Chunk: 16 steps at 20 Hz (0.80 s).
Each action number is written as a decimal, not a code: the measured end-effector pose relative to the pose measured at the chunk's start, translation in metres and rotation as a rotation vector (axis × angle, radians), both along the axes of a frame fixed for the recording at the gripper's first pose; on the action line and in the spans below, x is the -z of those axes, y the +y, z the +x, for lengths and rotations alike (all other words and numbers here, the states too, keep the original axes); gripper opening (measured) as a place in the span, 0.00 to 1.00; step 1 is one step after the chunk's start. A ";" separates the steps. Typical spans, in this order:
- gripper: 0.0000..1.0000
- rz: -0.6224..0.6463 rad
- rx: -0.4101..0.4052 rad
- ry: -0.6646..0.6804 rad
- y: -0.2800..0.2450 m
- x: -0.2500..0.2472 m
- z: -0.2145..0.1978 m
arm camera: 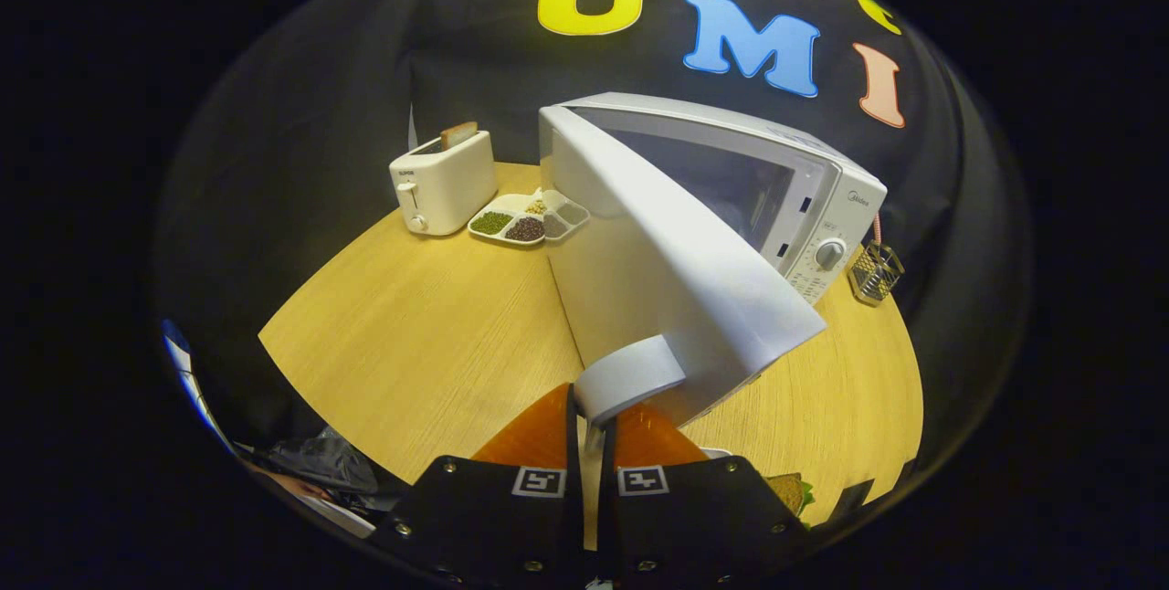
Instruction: Open the microwave, put the food inside, and close the microwave door.
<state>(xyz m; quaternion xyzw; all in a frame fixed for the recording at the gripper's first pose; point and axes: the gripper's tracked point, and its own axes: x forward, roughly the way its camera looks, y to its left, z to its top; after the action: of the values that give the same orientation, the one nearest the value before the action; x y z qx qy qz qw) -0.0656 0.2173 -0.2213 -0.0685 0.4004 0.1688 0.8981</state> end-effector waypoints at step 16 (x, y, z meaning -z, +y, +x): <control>0.11 -0.084 -0.112 -0.102 0.085 -0.008 -0.046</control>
<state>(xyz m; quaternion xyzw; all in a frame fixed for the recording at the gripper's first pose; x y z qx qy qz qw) -0.1116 0.3026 -0.2136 -0.1368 0.3565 0.1984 0.9027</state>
